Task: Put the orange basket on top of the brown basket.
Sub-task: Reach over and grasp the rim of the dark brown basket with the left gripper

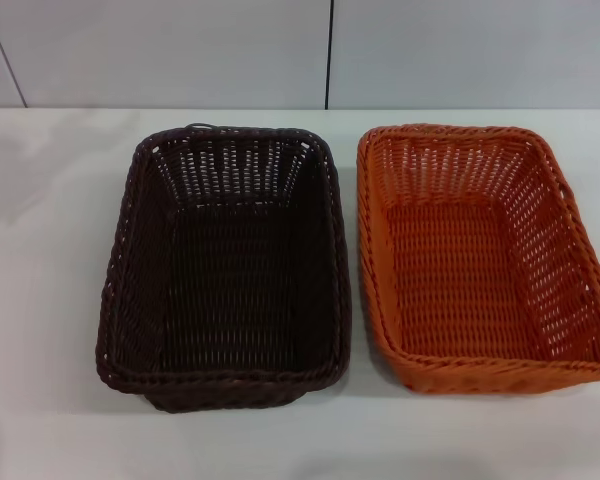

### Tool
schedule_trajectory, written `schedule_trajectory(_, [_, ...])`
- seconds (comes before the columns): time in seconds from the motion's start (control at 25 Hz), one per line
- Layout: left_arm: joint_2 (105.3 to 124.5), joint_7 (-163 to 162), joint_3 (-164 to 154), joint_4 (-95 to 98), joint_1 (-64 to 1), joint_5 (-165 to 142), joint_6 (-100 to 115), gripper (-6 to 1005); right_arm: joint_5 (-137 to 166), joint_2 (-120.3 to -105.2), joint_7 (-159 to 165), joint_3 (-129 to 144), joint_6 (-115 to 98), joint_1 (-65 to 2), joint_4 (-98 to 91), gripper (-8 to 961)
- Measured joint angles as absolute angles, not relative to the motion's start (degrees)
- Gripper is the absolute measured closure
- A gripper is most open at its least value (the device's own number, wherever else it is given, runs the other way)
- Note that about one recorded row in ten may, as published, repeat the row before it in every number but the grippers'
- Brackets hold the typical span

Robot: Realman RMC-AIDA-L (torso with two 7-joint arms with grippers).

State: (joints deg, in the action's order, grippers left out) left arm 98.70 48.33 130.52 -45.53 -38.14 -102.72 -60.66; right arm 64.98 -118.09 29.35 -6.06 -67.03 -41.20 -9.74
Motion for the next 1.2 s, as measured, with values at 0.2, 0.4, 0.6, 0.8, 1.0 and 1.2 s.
schedule_trajectory(0.2, [96.84, 34.05, 127.61, -53.85, -40.68, -118.58, -70.45, 140, 64.94, -117.57, 29.35, -6.06, -66.48, -41.42, -10.43, 345])
schedule_trajectory(0.4, [99.44, 25.91, 127.61, -65.06, -44.51, -135.65, -87.26, 140, 64.7, -117.07, 29.36, -6.07, -66.36, -41.48, -11.08, 345])
schedule_trajectory(0.6, [105.12, 21.43, 127.61, -73.58, -46.75, -150.24, -95.46, 140, 63.1, -116.95, 29.36, -6.05, -66.35, -41.9, -11.08, 345])
schedule_trajectory(0.8, [108.71, 19.9, 127.64, -74.85, -47.21, -155.8, -97.48, 139, 62.53, -116.77, 29.36, -6.02, -66.35, -42.4, -11.12, 345])
schedule_trajectory(1.0, [111.2, 19.03, 127.99, -74.59, -47.01, -157.9, -97.42, 139, 62.27, -116.52, 29.36, -6.04, -65.43, -42.78, -11.16, 345])
schedule_trajectory(1.2, [112.72, 17.48, 127.94, -74.36, -45.83, -158.38, -96.73, 139, 61.95, -116.39, 29.36, -6.04, -64.87, -43.09, -11.16, 345])
